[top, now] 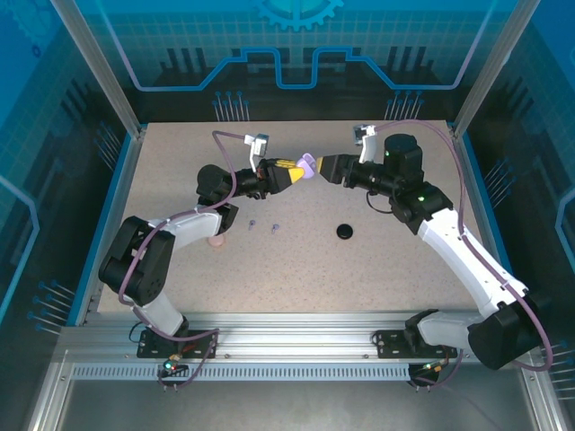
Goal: Insert wireless bluetooth earbuds into charging case
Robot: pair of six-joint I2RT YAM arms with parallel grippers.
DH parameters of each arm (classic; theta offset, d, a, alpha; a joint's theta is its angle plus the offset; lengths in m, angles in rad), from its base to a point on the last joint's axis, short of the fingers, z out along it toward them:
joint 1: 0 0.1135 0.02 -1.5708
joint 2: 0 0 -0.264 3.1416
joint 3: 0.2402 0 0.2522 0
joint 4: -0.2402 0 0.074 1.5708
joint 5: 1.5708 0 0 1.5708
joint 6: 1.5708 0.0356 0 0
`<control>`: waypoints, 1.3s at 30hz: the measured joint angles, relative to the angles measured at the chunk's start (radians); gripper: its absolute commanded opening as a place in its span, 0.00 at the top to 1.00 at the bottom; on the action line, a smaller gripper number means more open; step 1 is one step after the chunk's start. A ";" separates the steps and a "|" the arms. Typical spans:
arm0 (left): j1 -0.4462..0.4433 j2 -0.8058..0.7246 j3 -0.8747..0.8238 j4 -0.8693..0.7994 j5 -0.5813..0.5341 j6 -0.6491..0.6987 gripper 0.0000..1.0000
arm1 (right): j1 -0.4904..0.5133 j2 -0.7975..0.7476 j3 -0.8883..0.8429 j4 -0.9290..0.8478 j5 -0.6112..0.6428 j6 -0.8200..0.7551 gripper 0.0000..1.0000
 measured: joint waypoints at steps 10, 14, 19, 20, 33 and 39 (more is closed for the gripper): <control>0.000 0.000 0.003 0.000 0.000 -0.001 1.00 | 0.000 0.002 0.000 -0.005 -0.001 -0.011 0.55; 0.000 0.000 0.006 0.000 0.000 -0.001 1.00 | 0.000 0.021 0.000 -0.005 -0.005 -0.011 0.57; 0.000 0.000 0.007 -0.001 0.002 -0.001 1.00 | 0.007 0.051 0.000 -0.002 -0.018 -0.011 0.59; 0.000 0.000 0.007 -0.002 0.002 -0.001 1.00 | 0.007 0.053 0.000 0.001 -0.019 -0.011 0.59; 0.000 0.000 0.008 -0.005 -0.002 -0.001 1.00 | 0.016 0.076 0.035 0.002 -0.049 -0.023 0.86; 0.000 0.000 0.008 -0.003 -0.009 -0.017 1.00 | 0.018 0.090 0.060 -0.026 -0.047 -0.043 1.00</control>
